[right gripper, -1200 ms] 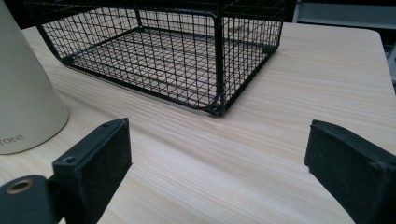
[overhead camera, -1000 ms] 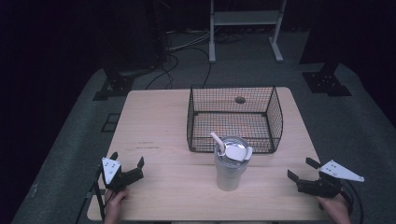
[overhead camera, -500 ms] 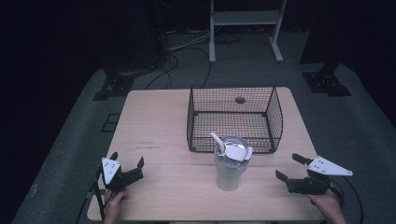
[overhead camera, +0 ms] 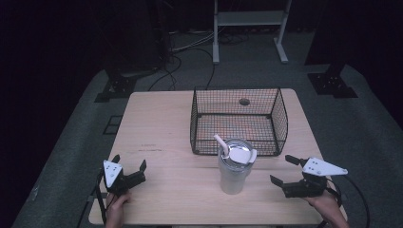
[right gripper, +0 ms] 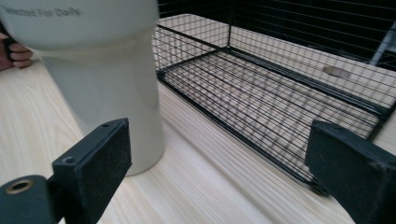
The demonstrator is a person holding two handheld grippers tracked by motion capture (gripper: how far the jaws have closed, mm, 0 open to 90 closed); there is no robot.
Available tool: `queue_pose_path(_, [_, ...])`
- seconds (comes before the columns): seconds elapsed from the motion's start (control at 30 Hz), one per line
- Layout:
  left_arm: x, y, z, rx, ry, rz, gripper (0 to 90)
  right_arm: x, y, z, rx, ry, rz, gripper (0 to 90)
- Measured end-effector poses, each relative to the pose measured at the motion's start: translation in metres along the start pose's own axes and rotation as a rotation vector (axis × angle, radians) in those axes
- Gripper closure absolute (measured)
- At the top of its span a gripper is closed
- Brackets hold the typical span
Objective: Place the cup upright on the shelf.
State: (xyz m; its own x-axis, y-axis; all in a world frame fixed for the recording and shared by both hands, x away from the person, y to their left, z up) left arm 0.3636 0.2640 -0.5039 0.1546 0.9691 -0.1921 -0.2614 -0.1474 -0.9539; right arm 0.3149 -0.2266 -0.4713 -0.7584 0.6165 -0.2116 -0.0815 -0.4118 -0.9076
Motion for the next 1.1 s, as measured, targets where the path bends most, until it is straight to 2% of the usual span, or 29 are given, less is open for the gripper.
queue_pose_path(0.43, [0.000, 0.000, 0.000, 0.000, 0.000, 0.000, 0.0, 0.021, -0.013, -0.013, -0.022, -0.090, 0.027, 6.5])
queue_pose_path(0.87, [0.000, 0.000, 0.000, 0.000, 0.003, -0.003, 0.0, 0.048, -0.024, -0.033, -0.033, -0.191, 0.052, 6.5])
queue_pose_path(1.1, [0.000, 0.000, 0.000, -0.001, 0.004, -0.002, 0.0, 0.055, -0.028, -0.045, -0.043, -0.200, 0.063, 6.5])
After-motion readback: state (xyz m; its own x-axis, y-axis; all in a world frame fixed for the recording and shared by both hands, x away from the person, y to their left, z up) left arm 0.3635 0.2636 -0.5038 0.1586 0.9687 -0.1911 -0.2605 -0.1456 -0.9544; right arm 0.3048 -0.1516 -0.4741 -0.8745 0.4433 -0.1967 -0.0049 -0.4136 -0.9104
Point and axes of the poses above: each handheld gripper's, and its own axes: z roughly backward along the jaws, y roughly out of its underside, x roughly to its left, the point moved 9 cm from there along -z, roughly forward along the jaws, and after that the axes turned 14 degrees about z, right-handed, at the moved point
